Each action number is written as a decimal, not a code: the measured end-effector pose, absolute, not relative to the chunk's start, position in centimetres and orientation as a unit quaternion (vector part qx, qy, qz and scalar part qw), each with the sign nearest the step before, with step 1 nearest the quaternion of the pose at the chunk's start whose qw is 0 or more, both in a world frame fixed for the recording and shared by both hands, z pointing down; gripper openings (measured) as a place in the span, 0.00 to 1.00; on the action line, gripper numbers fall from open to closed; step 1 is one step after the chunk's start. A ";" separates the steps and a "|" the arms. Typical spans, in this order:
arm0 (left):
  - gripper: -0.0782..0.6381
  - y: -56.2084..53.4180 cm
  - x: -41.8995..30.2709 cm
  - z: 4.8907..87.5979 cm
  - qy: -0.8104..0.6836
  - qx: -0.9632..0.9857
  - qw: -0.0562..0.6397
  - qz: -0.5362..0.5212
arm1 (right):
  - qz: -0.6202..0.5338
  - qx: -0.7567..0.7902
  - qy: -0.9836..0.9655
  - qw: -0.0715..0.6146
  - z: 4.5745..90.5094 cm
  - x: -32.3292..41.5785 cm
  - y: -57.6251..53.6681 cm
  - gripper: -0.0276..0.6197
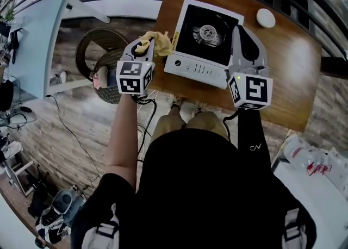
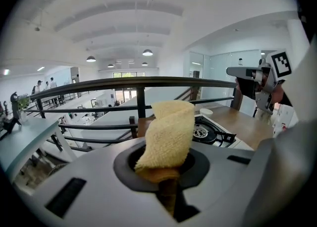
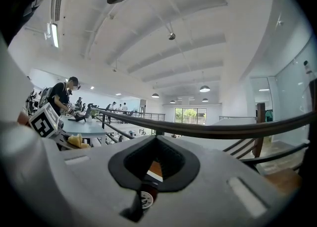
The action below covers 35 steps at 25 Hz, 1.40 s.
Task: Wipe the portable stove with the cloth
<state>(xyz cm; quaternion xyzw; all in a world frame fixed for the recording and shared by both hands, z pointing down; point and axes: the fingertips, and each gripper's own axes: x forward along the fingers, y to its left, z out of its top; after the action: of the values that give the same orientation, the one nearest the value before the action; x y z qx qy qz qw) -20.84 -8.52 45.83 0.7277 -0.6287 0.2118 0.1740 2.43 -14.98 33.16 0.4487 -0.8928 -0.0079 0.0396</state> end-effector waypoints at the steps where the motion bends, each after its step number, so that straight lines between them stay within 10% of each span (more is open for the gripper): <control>1: 0.15 -8.5 -20.5 45.3 -0.627 0.731 0.171 0.207 | -0.008 0.450 -0.892 0.039 33.1 2.6 -14.9 0.05; 22: 0.15 -9.2 9.1 41.6 -0.361 0.910 0.141 0.150 | 0.000 0.554 -0.832 0.034 32.4 14.4 -12.3 0.05; 35: 0.15 -6.8 2.3 46.3 -0.450 0.852 0.153 0.218 | 0.014 0.508 -0.861 0.026 32.9 13.0 -11.7 0.05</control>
<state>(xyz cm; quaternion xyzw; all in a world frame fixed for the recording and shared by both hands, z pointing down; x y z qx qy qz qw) 2.30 -6.83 46.34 0.8525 -0.4501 0.2175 0.1528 12.98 -11.68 32.91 0.5079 -0.8609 0.0138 0.0258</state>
